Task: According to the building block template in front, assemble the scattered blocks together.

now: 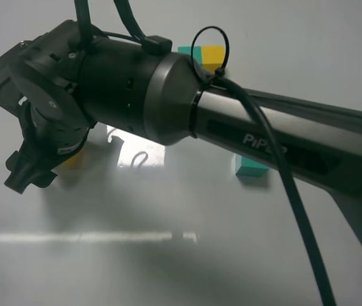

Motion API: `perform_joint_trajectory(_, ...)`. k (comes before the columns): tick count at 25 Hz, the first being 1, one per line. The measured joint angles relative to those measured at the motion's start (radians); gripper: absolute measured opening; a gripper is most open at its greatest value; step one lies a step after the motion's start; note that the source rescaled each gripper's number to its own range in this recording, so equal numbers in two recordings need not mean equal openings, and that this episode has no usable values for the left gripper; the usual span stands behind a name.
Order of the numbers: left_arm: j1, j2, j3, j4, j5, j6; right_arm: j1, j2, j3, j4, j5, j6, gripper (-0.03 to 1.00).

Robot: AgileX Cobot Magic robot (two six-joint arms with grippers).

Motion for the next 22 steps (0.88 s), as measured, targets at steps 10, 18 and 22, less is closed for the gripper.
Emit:
perform_joint_trajectory(10, 0.000, 0.000, 0.000, 0.000, 0.000, -0.001, 0.000, -0.018, 0.000, 0.004, 0.016, -0.044, 0.00)
perform_joint_trajectory(18, 0.000, 0.000, 0.000, 0.000, 0.000, -0.001, 0.001, -0.193, 0.000, 0.103, 0.187, -0.336, 0.00)
perform_joint_trajectory(22, 0.000, 0.000, 0.000, 0.000, 0.000, -0.001, 0.000, -0.261, 0.002, 0.116, 0.331, -0.468, 0.00)
